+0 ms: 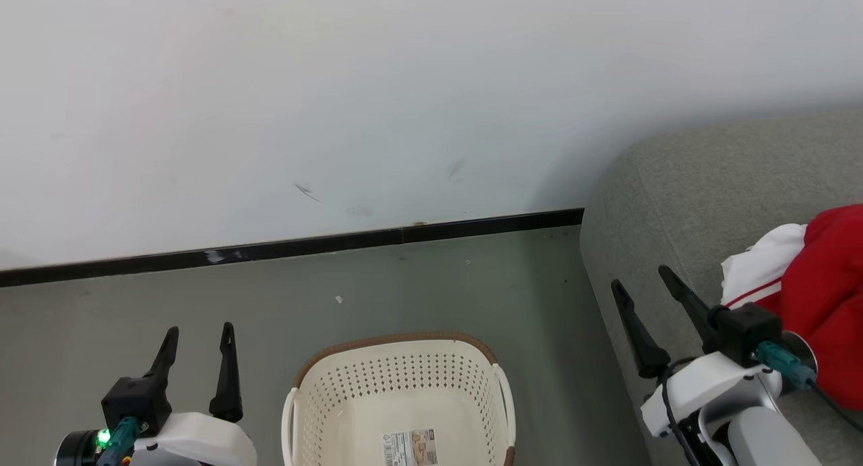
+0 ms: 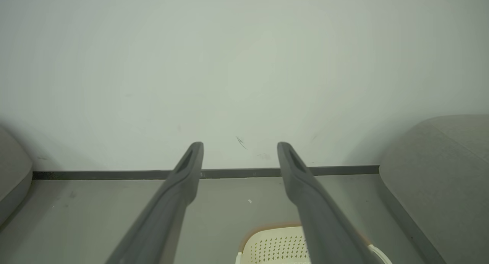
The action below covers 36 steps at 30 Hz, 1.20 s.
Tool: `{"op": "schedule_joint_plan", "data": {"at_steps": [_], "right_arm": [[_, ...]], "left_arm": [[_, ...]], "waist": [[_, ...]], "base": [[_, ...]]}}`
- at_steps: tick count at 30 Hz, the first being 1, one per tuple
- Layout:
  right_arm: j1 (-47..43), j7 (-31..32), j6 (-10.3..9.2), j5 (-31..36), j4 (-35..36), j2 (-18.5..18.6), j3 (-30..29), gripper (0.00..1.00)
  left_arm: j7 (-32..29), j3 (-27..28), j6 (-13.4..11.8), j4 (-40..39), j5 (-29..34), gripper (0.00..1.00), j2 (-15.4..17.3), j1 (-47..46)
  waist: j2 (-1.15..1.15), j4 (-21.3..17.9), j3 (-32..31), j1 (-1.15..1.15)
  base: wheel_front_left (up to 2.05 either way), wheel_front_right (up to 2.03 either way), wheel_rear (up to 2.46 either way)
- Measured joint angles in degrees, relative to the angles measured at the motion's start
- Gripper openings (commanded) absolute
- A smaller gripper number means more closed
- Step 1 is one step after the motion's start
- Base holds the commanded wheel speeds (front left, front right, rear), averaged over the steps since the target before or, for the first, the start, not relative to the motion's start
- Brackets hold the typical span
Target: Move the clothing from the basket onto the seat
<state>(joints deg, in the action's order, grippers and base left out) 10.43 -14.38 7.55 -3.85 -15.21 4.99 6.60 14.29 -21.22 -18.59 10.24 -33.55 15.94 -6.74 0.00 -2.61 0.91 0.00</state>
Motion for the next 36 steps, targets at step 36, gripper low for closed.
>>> {"op": "schedule_joint_plan", "data": {"at_steps": [36], "right_arm": [[-9.4, 0.0, 0.00, 0.4, 4.0, -2.4, -1.8, 1.00]], "left_arm": [[0.0, 0.0, 1.6, 1.1, 0.5, 1.00, -0.9, 1.8]], "waist": [[0.00, 3.0, -2.9, 0.00]], "base": [[0.00, 0.00, 0.00]]}}
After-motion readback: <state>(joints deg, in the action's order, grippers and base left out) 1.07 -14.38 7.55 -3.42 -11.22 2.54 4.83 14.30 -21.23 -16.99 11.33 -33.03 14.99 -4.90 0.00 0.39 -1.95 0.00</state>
